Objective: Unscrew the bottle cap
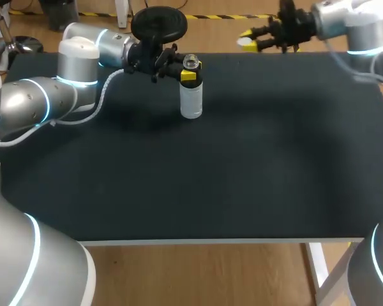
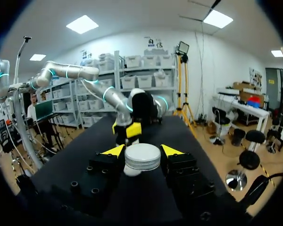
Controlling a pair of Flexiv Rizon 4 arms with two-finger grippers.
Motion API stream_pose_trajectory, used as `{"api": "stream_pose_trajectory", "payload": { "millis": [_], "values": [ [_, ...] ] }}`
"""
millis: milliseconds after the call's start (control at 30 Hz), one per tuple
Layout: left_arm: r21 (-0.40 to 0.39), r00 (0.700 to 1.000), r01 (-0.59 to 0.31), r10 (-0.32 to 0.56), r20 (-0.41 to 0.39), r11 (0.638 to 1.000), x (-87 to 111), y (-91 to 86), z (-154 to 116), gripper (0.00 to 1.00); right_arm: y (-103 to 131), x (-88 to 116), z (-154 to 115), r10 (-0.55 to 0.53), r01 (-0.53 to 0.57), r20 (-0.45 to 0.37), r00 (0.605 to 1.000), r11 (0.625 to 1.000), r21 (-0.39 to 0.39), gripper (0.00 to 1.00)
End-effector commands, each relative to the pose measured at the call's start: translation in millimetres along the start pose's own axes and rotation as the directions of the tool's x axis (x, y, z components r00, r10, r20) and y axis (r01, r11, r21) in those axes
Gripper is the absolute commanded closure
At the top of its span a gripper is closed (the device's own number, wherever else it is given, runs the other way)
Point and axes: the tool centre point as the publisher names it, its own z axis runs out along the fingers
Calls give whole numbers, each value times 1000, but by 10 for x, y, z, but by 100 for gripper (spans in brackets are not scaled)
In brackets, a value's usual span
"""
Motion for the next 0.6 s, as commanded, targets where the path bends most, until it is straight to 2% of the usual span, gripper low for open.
{"api": "stream_pose_trajectory", "payload": {
  "millis": [33,300,600],
  "values": [
    [-1,1000,-1,1,-2,1000,-6,-3,-4,100,-238,186,-260,33,-35,50,998,999,37,100],
    [-1,1000,-1,1,-2,1000,-6,-3,-4,100,-789,279,-267,85,-96,74,994,983,158,100],
    [-1,1000,-1,1,-2,1000,-6,-3,-4,100,-1191,280,-212,109,-132,106,988,960,246,100]
  ]
}}
